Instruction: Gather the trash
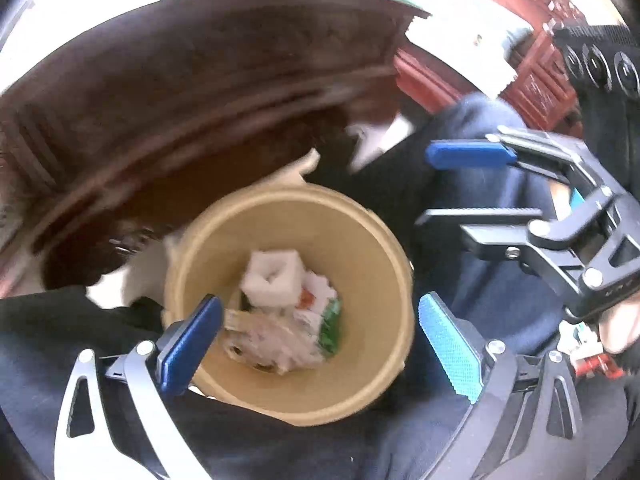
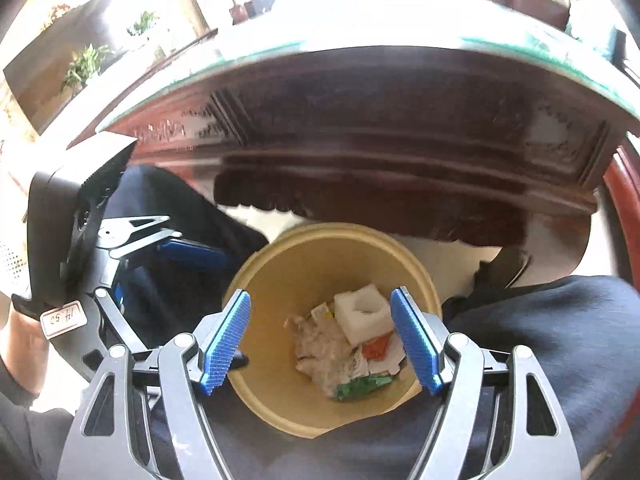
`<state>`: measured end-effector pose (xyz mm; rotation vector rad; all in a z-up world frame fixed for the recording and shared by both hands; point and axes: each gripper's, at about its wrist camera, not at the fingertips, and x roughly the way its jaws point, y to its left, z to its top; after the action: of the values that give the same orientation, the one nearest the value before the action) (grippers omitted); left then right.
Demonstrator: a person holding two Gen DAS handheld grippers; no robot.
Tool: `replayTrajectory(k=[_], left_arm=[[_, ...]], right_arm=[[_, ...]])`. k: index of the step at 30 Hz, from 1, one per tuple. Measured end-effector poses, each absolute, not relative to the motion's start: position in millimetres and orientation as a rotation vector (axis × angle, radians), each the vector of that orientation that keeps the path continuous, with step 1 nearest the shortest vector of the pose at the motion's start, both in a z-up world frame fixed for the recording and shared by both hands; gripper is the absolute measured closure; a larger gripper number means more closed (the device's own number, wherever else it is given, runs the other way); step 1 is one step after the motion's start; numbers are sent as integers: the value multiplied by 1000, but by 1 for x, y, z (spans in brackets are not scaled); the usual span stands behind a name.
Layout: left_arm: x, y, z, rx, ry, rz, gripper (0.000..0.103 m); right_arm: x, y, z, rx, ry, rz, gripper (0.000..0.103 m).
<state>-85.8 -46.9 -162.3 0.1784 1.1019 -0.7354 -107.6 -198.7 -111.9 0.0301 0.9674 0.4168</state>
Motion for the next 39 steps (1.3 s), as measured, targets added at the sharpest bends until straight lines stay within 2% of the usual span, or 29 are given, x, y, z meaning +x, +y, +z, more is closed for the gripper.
replayTrajectory(k=[4,14,22,30,39], left_arm=[[-83,-28,-128,122,951,-571,5],[-82,-1,-33,15,542,-179,4],[-63,13,-14,-101,469,-93,4],[-38,10,-15,-83,507,-38,4],[-37,-5,-3,-32,427,51,4]], right_arm=[[-115,-202,-85,29,869,377,32],[-120,-210,-19,49,573,239,10],[-116,-205,-3,10,464,205,9],[-102,-213,-20,55,509,214,9],[-83,-215,-36,62,550,214,9]])
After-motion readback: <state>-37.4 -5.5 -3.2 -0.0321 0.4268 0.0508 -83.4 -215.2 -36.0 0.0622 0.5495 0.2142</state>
